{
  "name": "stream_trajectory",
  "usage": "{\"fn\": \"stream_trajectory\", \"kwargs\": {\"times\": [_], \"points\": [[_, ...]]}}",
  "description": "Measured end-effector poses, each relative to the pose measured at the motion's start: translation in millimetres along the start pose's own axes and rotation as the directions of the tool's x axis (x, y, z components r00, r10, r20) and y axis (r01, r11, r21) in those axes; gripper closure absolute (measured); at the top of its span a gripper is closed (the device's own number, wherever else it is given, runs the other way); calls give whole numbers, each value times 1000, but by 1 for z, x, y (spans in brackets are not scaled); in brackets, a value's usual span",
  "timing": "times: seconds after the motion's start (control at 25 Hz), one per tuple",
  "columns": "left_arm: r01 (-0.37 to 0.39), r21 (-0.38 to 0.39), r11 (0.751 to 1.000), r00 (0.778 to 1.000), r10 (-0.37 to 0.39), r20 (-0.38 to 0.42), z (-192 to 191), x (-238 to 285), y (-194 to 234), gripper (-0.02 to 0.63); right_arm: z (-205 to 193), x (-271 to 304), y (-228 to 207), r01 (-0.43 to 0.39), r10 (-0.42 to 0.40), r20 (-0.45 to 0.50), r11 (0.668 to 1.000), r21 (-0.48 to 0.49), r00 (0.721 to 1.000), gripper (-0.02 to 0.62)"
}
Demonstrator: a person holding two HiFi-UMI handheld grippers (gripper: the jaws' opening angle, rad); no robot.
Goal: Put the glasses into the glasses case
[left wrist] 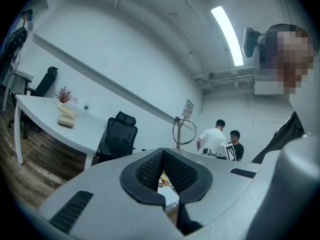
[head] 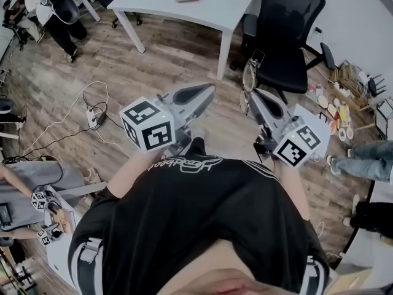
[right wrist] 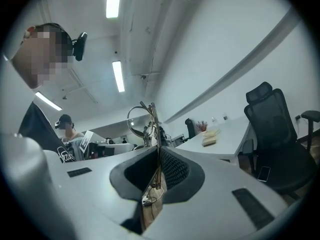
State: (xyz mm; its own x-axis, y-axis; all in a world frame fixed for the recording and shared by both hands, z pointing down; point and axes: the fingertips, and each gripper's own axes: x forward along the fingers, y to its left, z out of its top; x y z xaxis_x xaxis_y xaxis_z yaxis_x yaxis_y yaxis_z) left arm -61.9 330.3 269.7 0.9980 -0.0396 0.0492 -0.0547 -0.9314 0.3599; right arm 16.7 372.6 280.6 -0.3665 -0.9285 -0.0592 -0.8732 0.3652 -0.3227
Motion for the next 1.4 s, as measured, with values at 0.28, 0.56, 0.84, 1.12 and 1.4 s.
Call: {"fn": "stream_trajectory", "kwargs": {"times": [0.28,0.56,0.84,1.12,1.4], "points": [[23,-18,1000,999,-24,-21,37,29,69,600,21,65,-43,21,-21,-18,1000,14,1000,571],[8,-43,999,1000,-9,-26,74,46,159,600,33,149,-89,28,-28,-57,1000,1,998,571],[-25,-77,997,1000,24,-17,106,50,255,600,44,235,-130,30,-30,-68,999,-14,997,571],[-48,-98,994,999,45,-27,108,53,297,600,42,264,-154,46,-47,-66,999,-8,997,571],[-67,-93,993,998,67,-5,115,57,316,600,46,278,-169,28,-30,-53,999,-23,998,571]]}}
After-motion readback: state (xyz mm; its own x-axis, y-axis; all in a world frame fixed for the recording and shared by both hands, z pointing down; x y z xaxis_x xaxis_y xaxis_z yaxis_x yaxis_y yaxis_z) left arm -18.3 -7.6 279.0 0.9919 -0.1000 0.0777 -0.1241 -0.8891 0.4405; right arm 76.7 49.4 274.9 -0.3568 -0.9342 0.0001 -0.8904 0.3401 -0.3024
